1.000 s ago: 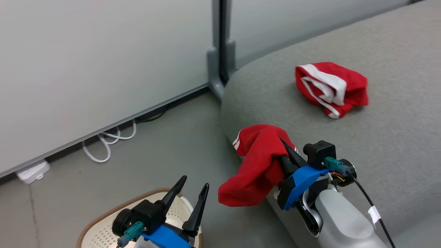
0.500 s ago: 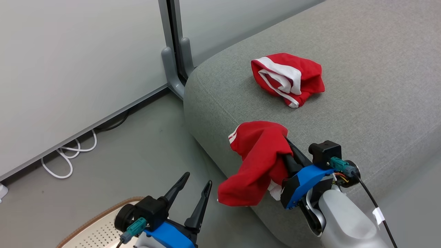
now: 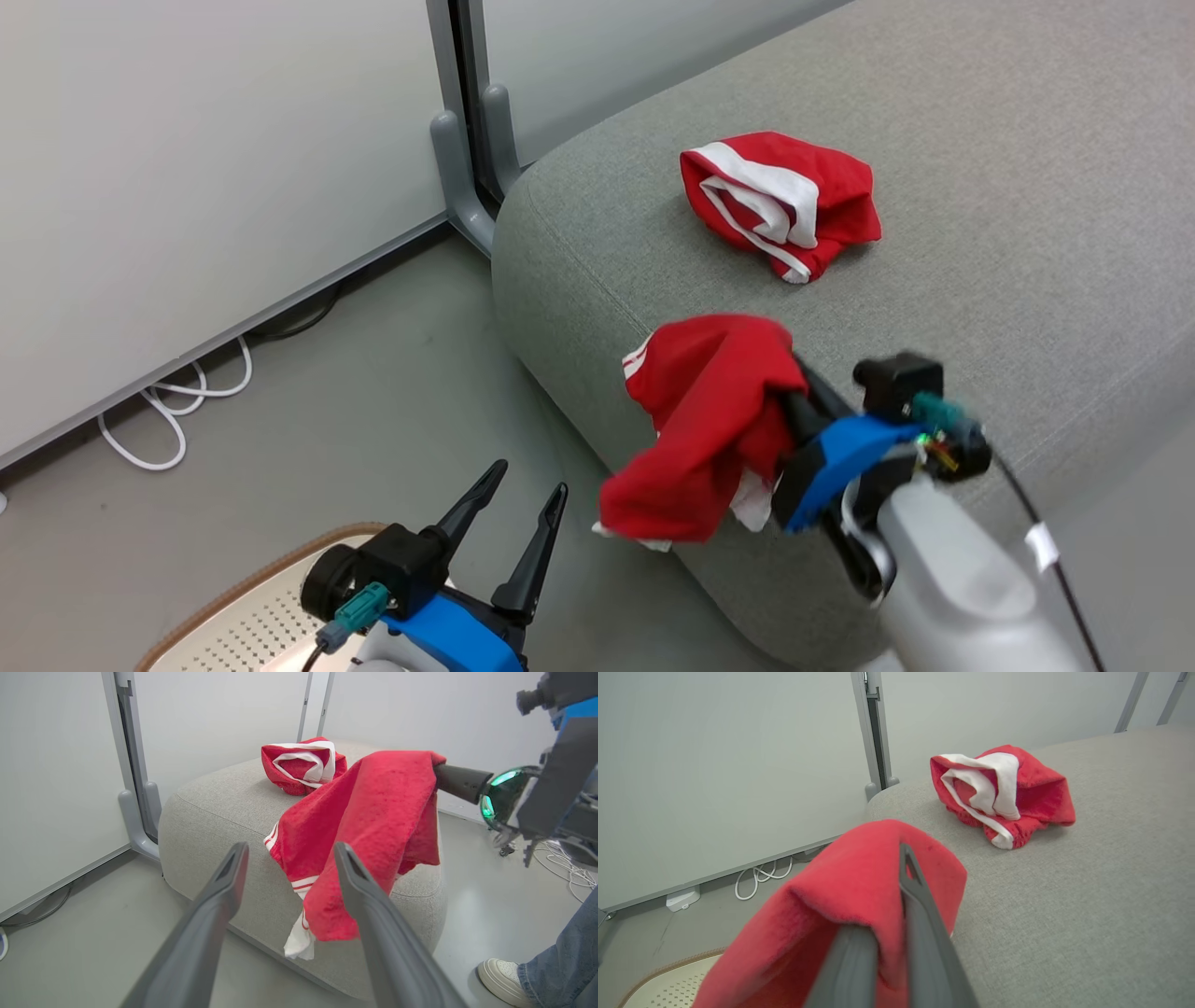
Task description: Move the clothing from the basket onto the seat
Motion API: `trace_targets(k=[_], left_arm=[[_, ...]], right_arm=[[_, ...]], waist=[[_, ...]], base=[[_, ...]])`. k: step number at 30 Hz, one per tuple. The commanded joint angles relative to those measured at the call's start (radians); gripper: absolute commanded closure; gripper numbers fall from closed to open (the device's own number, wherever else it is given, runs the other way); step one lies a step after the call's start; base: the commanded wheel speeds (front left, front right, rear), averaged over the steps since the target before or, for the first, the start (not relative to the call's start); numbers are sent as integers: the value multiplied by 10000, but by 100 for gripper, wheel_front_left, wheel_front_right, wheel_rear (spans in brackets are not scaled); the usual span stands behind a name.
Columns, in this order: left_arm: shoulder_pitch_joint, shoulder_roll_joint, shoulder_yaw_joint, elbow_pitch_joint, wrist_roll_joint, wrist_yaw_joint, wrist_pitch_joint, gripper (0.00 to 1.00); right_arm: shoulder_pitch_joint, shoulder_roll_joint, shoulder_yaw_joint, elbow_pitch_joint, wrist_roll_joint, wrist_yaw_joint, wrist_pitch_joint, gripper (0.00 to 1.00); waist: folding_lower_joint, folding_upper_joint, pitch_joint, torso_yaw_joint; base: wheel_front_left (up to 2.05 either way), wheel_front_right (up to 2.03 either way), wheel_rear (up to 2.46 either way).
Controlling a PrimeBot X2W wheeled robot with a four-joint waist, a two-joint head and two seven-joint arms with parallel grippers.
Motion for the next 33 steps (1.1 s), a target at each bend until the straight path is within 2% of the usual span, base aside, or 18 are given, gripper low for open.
trace_targets(k=[1,8,12,13,15,20,25,33], left_arm=[[-48,112,107,-31,53,-42,-33,0],[-424,458,-15,-253,235,-40,-33,0],[-1059,741,-454,-404,320,-40,-33,0],[-1408,945,-660,-501,354,-40,-17,0],[-1828,1106,-863,-645,368,-39,38,0],[-2929,1386,-1262,-1153,478,-28,208,0],[-3849,1502,-1400,-1616,590,-28,294,0],[-4390,1594,-1433,-1838,673,-6,359,0]], right_arm=[[-557,-151,-104,-23,81,-7,215,100],[-3123,-1056,-743,-245,1111,-7,1804,100],[-4688,-2419,-1321,-294,1315,-9,2518,100],[-5346,-3001,-1681,-324,1256,-7,2665,100],[-5855,-3640,-2157,-377,1180,-7,2661,100],[-6314,-4631,-3325,-501,945,-7,2323,100],[-5863,-4847,-4247,-209,983,-7,1755,100],[-5289,-4321,-4594,574,912,-9,1027,100]], waist=[[0,0,134,-16],[0,0,1163,210],[0,0,2146,666],[0,0,2674,921],[0,0,3217,1171],[0,0,4561,1850],[0,0,5617,2358],[0,0,6247,2623]], base=[[0,0,0],[0,0,0],[0,0,0],[0,0,0],[0,0,0],[0,0,0],[0,0,0],[0,0,0]])
